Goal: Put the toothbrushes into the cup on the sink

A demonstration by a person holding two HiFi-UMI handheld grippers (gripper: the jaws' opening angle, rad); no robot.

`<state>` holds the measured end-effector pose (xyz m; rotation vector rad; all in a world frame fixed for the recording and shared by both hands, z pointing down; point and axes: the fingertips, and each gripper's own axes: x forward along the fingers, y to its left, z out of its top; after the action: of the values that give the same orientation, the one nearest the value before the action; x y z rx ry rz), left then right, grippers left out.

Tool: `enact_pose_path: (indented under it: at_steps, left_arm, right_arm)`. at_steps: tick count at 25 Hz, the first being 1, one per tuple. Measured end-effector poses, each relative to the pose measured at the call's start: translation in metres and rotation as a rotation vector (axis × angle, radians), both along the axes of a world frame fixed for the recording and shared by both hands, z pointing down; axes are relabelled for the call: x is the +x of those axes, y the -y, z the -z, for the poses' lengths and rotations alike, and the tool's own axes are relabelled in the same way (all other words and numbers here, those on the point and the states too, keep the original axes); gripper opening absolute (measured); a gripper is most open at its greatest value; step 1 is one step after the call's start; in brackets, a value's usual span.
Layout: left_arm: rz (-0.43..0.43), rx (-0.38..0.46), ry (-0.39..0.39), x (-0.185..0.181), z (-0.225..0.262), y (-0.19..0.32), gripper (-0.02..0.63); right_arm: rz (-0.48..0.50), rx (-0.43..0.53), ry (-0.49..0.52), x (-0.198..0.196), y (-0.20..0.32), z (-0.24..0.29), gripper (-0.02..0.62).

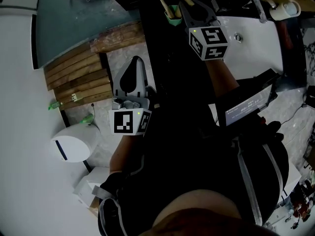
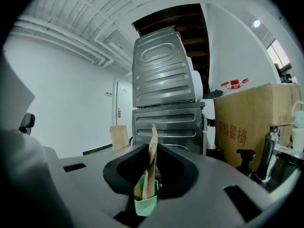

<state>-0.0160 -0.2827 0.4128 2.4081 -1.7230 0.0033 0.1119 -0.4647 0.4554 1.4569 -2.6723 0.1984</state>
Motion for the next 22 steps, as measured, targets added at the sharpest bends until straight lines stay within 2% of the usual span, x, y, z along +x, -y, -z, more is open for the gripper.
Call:
enact_pose_path:
  at_steps: [3,5,13,18,22]
  left_arm:
    - [-0.017,-0.013,-0.004,-0.003,0.0,-0.001,0.006]
    - [-0.034,-0.017,-0.006,-0.002,0.0,0.0,0.006]
    - [-0.048,0.027,-0.037,-0.018,0.019,-0.007,0.006]
    - [-0.08,0.049,-0.043,-0.026,0.032,-0.009,0.006]
    - [-0.121,0.103,-0.051,-0.031,0.049,-0.014,0.006]
  right_arm:
    - [-0.01,0.004,-0.009,0.0,0.0,0.002,0.056]
    - [-0.016,0.003,-0.014,0.003,0.001,0.002,0.098]
    - [-0.07,0.047,-0.009,0.01,-0.012,0.034,0.114]
    - [-0.103,0.113,0.002,0.012,-0.031,0.066,0.114]
    - [-0.142,0.169,0.007,0.016,-0.051,0.092,0.114]
